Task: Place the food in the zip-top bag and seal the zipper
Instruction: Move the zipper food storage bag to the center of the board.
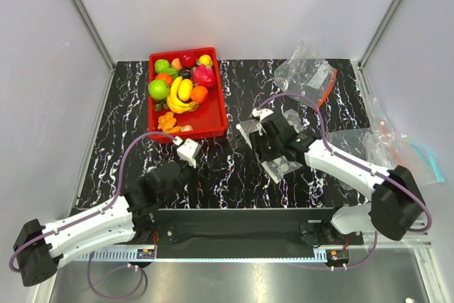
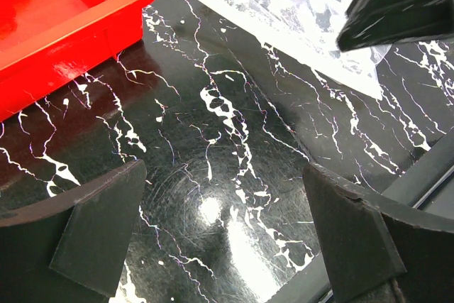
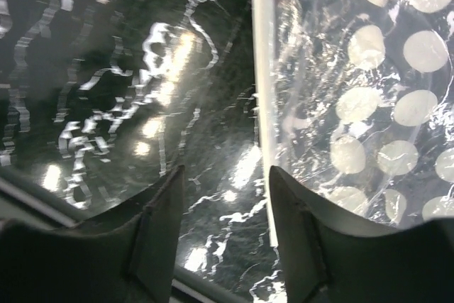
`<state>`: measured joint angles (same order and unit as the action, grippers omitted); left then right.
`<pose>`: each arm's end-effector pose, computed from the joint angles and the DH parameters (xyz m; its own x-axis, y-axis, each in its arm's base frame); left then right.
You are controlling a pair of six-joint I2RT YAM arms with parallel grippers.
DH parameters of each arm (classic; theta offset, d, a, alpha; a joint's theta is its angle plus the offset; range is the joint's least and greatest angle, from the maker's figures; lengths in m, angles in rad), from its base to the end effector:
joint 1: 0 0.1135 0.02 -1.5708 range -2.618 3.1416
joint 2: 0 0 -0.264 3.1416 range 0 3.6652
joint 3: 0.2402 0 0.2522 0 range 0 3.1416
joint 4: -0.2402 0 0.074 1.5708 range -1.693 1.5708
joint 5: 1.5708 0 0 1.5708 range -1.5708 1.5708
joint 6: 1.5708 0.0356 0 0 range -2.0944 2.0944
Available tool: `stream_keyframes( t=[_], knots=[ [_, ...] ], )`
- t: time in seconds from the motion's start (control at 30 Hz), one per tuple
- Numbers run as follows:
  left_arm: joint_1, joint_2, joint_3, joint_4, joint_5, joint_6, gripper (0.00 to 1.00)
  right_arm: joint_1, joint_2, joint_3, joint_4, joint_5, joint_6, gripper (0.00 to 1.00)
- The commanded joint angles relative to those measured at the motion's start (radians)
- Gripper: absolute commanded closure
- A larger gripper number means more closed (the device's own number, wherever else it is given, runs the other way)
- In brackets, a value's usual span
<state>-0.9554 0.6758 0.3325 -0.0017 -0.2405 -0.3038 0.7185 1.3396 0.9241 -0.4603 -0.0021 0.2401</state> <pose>0.1034 -0.1315 0.2160 -0.3848 0.0410 -0.9221 0.5749 0.7922 -0.2046 0.2092 0.1831 0.2423 -0.7184 -0.3123 -0.6216 -0.5029 0.8506 0.1539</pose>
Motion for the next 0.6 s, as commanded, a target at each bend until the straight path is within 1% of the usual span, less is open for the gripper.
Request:
stream_keyframes(
  t=[0.0, 0.13, 0.17, 0.2, 0.27, 0.33, 0.4, 0.47, 0.5, 0.57],
  knots=[
    [0.0, -0.008, 0.045, 0.051, -0.017, 0.003, 0.01, 0.012, 0.055, 0.044, 0.028, 0.082, -0.047, 0.41],
    [0.0, -0.007, 0.046, 0.052, -0.014, 0.003, 0.01, 0.013, 0.116, 0.059, 0.034, 0.143, -0.059, 0.34],
    [0.0, -0.007, 0.046, 0.052, -0.011, 0.003, 0.01, 0.013, 0.13, 0.062, 0.041, 0.143, -0.067, 0.28],
    [-0.002, -0.005, 0.046, 0.052, -0.011, 0.003, 0.01, 0.015, 0.136, 0.061, 0.046, 0.154, -0.07, 0.25],
    [0.0, -0.002, 0.046, 0.052, -0.011, 0.003, 0.01, 0.015, 0.154, 0.064, 0.054, 0.165, -0.079, 0.23],
    [0.0, -0.002, 0.049, 0.054, -0.01, 0.003, 0.01, 0.015, 0.177, 0.073, 0.051, 0.18, -0.081, 0.23],
    [-0.002, -0.004, 0.048, 0.054, -0.008, 0.005, 0.01, 0.015, 0.196, 0.087, 0.049, 0.174, -0.087, 0.27],
    [0.0, -0.001, 0.05, 0.055, -0.006, 0.005, 0.01, 0.015, 0.223, 0.094, 0.046, 0.172, -0.088, 0.31],
    [0.0, 0.001, 0.051, 0.052, -0.006, 0.005, 0.01, 0.015, 0.234, 0.099, 0.046, 0.174, -0.09, 0.35],
    [0.0, 0.005, 0.054, 0.051, -0.006, 0.005, 0.01, 0.015, 0.254, 0.108, 0.046, 0.182, -0.09, 0.4]
  ],
)
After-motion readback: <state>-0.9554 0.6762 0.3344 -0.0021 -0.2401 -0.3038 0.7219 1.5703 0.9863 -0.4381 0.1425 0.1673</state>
